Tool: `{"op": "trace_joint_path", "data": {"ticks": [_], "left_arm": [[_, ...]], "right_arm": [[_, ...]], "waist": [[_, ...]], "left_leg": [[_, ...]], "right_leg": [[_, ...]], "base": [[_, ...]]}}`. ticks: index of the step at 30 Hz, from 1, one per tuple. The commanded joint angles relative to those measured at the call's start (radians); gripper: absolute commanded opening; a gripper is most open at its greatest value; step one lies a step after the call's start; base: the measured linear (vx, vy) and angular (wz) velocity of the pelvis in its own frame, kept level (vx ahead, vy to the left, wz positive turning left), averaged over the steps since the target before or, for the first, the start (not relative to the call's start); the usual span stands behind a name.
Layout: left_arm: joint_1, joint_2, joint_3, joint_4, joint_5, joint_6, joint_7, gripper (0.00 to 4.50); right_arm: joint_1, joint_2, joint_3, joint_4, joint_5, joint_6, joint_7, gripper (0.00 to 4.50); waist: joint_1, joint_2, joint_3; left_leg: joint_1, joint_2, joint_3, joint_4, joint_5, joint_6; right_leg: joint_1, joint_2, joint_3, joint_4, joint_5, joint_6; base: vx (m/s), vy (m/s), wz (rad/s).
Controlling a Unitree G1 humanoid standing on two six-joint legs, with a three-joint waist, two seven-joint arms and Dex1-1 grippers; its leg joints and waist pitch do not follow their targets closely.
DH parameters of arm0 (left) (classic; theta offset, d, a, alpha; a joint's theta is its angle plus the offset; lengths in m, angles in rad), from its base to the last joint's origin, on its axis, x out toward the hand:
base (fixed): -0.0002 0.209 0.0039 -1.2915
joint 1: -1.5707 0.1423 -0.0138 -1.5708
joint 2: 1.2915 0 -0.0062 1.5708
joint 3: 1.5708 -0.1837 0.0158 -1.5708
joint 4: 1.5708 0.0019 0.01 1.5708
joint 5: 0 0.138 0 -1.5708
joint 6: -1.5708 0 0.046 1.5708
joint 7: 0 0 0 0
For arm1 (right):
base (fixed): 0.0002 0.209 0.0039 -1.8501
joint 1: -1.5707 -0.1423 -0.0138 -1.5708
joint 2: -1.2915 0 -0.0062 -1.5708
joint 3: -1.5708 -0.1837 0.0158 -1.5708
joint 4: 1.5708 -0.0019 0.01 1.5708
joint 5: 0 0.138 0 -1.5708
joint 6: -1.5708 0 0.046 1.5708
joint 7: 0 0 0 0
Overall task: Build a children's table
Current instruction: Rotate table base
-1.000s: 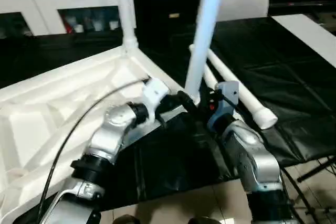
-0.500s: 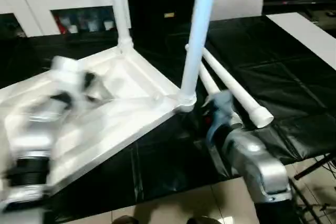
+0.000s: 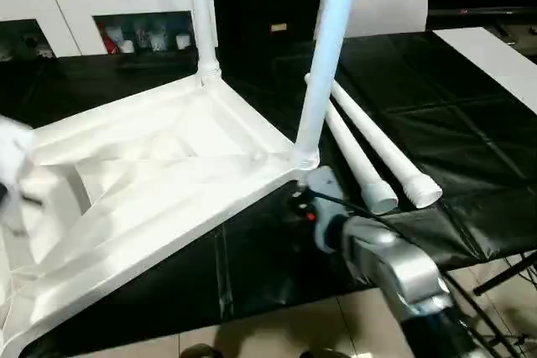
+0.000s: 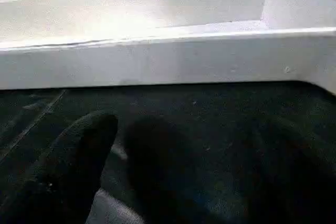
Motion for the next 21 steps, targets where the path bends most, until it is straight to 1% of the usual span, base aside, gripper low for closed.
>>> {"op": "trace_joint_path", "data": {"ticks": [1,2,3,4,5,6,7,8,9,10,11,12,13,14,15,16,17,18,19,20,21], "left_arm": [[-0.002,0.001,-0.016,-0.008,-0.008,0.011,-0.032,0.04],[0.008,0.007,-0.036,-0.012,-0.016,0.015,-0.07,0.04],[0.016,0.012,-0.049,-0.019,-0.022,0.022,-0.096,0.04],[0.03,0.023,-0.07,-0.034,-0.029,0.039,-0.135,0.04],[0.046,0.036,-0.092,-0.054,-0.04,0.058,-0.179,0.04],[0.072,0.051,-0.12,-0.096,-0.072,0.076,-0.259,0.04],[0.092,0.059,-0.135,-0.133,-0.101,0.1,-0.309,0.04],[0.105,0.063,-0.143,-0.158,-0.123,0.117,-0.342,0.04],[0.13,0.073,-0.162,-0.206,-0.156,0.103,-0.405,0.04],[0.146,0.079,-0.174,-0.236,-0.175,0.091,-0.443,0.04],[0.159,0.082,-0.184,-0.276,-0.206,0.119,-0.477,0.04],[0.183,0.092,-0.202,-0.332,-0.251,0.113,-0.543,0.04],[0.19,0.095,-0.207,-0.349,-0.266,0.112,-0.563,0.04],[0.202,0.099,-0.215,-0.389,-0.29,0.142,-0.585,0.04],[0.213,0.101,-0.224,-0.429,-0.315,0.155,-0.607,0.04],[0.216,0.1,-0.225,-0.449,-0.332,0.169,-0.618,0.04],[0.218,0.099,-0.226,-0.466,-0.347,0.179,-0.629,0.04],[0.219,0.088,-0.229,-0.524,-0.404,0.193,-0.673,0.04],[0.219,0.088,-0.229,-0.524,-0.404,0.193,-0.673,0.04],[0.202,0.066,-0.234,-0.561,-0.437,0.208,-0.69,0.04],[0.198,0.061,-0.235,-0.564,-0.44,0.212,-0.689,0.04]], "right_arm": [[-0.01,0.002,0.0,0.033,-0.018,-0.017,-0.001,4.5],[-0.034,0.009,0.004,0.076,-0.027,-0.041,0.001,4.5],[-0.049,0.014,0.007,0.102,-0.032,-0.054,0.001,4.5],[-0.07,0.02,0.01,0.139,-0.038,-0.071,-0.002,4.5],[-0.094,0.028,0.013,0.181,-0.045,-0.092,-0.007,4.5],[-0.126,0.042,0.013,0.235,-0.049,-0.112,-0.013,4.5],[-0.146,0.052,0.014,0.27,-0.052,-0.126,-0.017,4.5],[-0.157,0.058,0.013,0.291,-0.053,-0.134,-0.019,4.5],[-0.176,0.068,0.013,0.327,-0.057,-0.152,-0.022,4.5],[-0.187,0.074,0.013,0.349,-0.06,-0.164,-0.024,4.5],[-0.202,0.084,0.01,0.381,-0.063,-0.186,-0.027,4.5],[-0.219,0.098,0.006,0.414,-0.065,-0.207,-0.032,4.5],[-0.224,0.102,0.004,0.425,-0.066,-0.214,-0.034,4.5],[-0.236,0.111,0.004,0.451,-0.07,-0.231,-0.032,4.5],[-0.247,0.118,0.007,0.472,-0.075,-0.245,-0.03,4.5],[-0.255,0.124,0.006,0.486,-0.075,-0.255,-0.031,4.5],[-0.262,0.129,0.005,0.498,-0.075,-0.263,-0.032,4.5],[-0.286,0.148,-0.001,0.534,-0.075,-0.286,-0.037,4.5],[-0.286,0.148,-0.001,0.534,-0.075,-0.286,-0.037,4.5],[-0.308,0.165,-0.007,0.572,-0.078,-0.31,-0.038,4.5],[-0.311,0.168,-0.007,0.578,-0.08,-0.313,-0.039,4.5]], "waist": [[-0.002,0.027,-0.058],[-0.003,0.029,-0.058],[-0.005,0.028,-0.058],[-0.005,0.024,-0.059],[-0.006,0.025,-0.058],[-0.007,0.025,-0.059],[-0.01,0.027,-0.06],[-0.012,0.028,-0.056],[-0.014,0.025,-0.056],[-0.014,0.026,-0.055],[-0.018,0.02,-0.054],[-0.019,0.022,-0.052],[-0.02,0.022,-0.051],[-0.024,0.022,-0.052],[-0.027,0.02,-0.05],[-0.027,0.021,-0.051],[-0.029,0.022,-0.05],[-0.03,0.021,-0.05],[-0.03,0.021,-0.05],[-0.032,0.016,-0.052],[-0.03,0.021,-0.052]], "left_leg": [[0.024,0.033,-0.018,-0.071,-0.328,-0.054],[0.024,0.032,-0.018,-0.071,-0.331,-0.055],[0.021,0.032,-0.02,-0.072,-0.337,-0.056],[0.023,0.033,-0.019,-0.071,-0.335,-0.056],[0.023,0.033,-0.019,-0.071,-0.334,-0.054],[0.023,0.033,-0.019,-0.071,-0.332,-0.055],[0.023,0.035,-0.021,-0.07,-0.332,-0.057],[0.024,0.035,-0.018,-0.073,-0.342,-0.057],[0.023,0.036,-0.02,-0.072,-0.341,-0.058],[0.024,0.034,-0.017,-0.072,-0.346,-0.057],[0.025,0.035,-0.016,-0.072,-0.364,-0.057],[0.024,0.032,-0.016,-0.072,-0.374,-0.057],[0.024,0.031,-0.018,-0.072,-0.381,-0.056],[0.027,0.033,-0.019,-0.073,-0.388,-0.058],[0.025,0.034,-0.02,-0.075,-0.395,-0.057],[0.028,0.034,-0.019,-0.074,-0.399,-0.057],[0.029,0.033,-0.018,-0.073,-0.402,-0.058],[0.028,0.032,-0.018,-0.073,-0.403,-0.057],[0.028,0.032,-0.018,-0.073,-0.403,-0.057],[0.031,0.033,-0.016,-0.071,-0.401,-0.058],[0.03,0.033,-0.017,-0.07,-0.397,-0.061]], "right_leg": [[0.027,-0.069,0.048,-0.077,-0.249,-0.153],[0.027,-0.068,0.047,-0.077,-0.242,-0.155],[0.031,-0.069,0.046,-0.076,-0.252,-0.155],[0.03,-0.071,0.046,-0.077,-0.254,-0.156],[0.029,-0.07,0.047,-0.076,-0.256,-0.16],[0.028,-0.073,0.048,-0.075,-0.254,-0.167],[0.027,-0.076,0.049,-0.071,-0.252,-0.176],[0.025,-0.069,0.048,-0.076,-0.258,-0.18],[0.028,-0.072,0.049,-0.072,-0.246,-0.187],[0.027,-0.068,0.048,-0.074,-0.25,-0.186],[0.025,-0.07,0.049,-0.075,-0.271,-0.188],[0.025,-0.07,0.049,-0.076,-0.297,-0.185],[0.025,-0.072,0.049,-0.078,-0.32,-0.178],[0.025,-0.072,0.049,-0.079,-0.339,-0.171],[0.026,-0.069,0.048,-0.081,-0.353,-0.168],[0.023,-0.068,0.049,-0.081,-0.355,-0.167],[0.022,-0.068,0.049,-0.079,-0.351,-0.17],[0.023,-0.067,0.049,-0.08,-0.355,-0.172],[0.023,-0.067,0.049,-0.08,-0.355,-0.172],[0.02,-0.067,0.049,-0.08,-0.357,-0.173],[0.022,-0.067,0.049,-0.079,-0.349,-0.174]], "base": [[0.0,0.0,0.0],[0.0,0.0,0.0],[0.0,0.0,0.0],[0.0,0.0,0.0],[0.0,0.0,0.0],[0.0,0.0,0.0],[0.0,0.0,0.0],[0.0,0.0,0.0],[0.0,0.0,0.0],[0.0,0.0,0.0],[0.0,0.0,0.0],[0.0,0.0,0.0],[0.0,0.0,0.0],[0.0,0.0,0.0],[0.0,0.0,0.0],[0.0,0.0,0.0],[0.0,0.0,0.0],[0.0,0.0,0.0],[0.0,0.0,0.0],[0.0,0.0,0.0],[0.0,0.0,0.0]]}}
